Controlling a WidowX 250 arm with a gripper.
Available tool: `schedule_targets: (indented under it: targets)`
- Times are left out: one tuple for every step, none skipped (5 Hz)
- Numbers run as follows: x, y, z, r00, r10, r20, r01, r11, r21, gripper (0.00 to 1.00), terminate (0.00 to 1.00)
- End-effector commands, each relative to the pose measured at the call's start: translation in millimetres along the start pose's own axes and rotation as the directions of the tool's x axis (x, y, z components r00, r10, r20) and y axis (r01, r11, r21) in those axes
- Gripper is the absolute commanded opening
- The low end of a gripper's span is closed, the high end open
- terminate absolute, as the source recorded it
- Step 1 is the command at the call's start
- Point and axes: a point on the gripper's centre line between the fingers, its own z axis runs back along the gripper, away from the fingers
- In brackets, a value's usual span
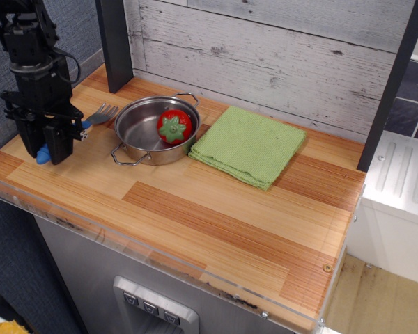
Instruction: Put the blue colour spatula on the left side of the vessel.
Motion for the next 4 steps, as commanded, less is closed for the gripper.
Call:
schedule_targets:
  targets:
    - [0.8, 4.3, 12.3, 1.0, -0.003, -0.005, 0.003, 1.0, 0.017, 1.0, 0.0]
    - [4.0, -13.5, 34.4, 0.996, -0.091, 0.021, 0.09, 0.995, 0.044, 1.0, 0.0]
    - [-0.4, -44.1, 80.1, 0.987, -0.114, 0.11, 0.11, 0.993, 0.039, 1.0, 0.0]
    - [-5.7, -78.2, 114.4, 0.967, -0.088, 0.238, 0.086, 0.996, 0.017, 1.0, 0.0]
